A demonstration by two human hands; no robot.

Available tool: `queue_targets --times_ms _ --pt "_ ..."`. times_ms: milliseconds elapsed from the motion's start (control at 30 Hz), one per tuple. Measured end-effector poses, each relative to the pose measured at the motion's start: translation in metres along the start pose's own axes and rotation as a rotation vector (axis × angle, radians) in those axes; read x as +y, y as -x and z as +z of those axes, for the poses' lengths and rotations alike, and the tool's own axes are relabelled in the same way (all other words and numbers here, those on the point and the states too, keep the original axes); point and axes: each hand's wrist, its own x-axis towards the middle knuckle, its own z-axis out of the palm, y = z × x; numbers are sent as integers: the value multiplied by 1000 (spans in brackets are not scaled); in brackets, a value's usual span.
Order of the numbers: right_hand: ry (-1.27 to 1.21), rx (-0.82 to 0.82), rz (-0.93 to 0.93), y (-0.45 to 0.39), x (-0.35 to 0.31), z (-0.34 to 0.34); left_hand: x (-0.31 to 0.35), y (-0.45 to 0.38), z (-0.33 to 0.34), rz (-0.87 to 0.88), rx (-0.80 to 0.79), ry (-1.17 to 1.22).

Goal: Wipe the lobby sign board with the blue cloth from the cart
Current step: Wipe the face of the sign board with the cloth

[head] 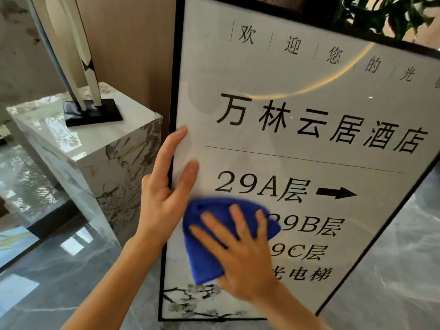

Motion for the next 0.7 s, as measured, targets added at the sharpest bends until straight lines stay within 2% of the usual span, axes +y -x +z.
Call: queue_targets --times_ms 100,233,533,700 --pt "42 -18 -87 21 -5 11 -2 0 0 -14 4 45" --pt "57 46 -57 33 24 10 -2 -3 3 -14 1 59" --pt "-32 257 437 61 136 -27 -5 3 4 -25 24 -37" --pt "-132 209 592 87 173 -38 -15 38 0 -82 19 -97"
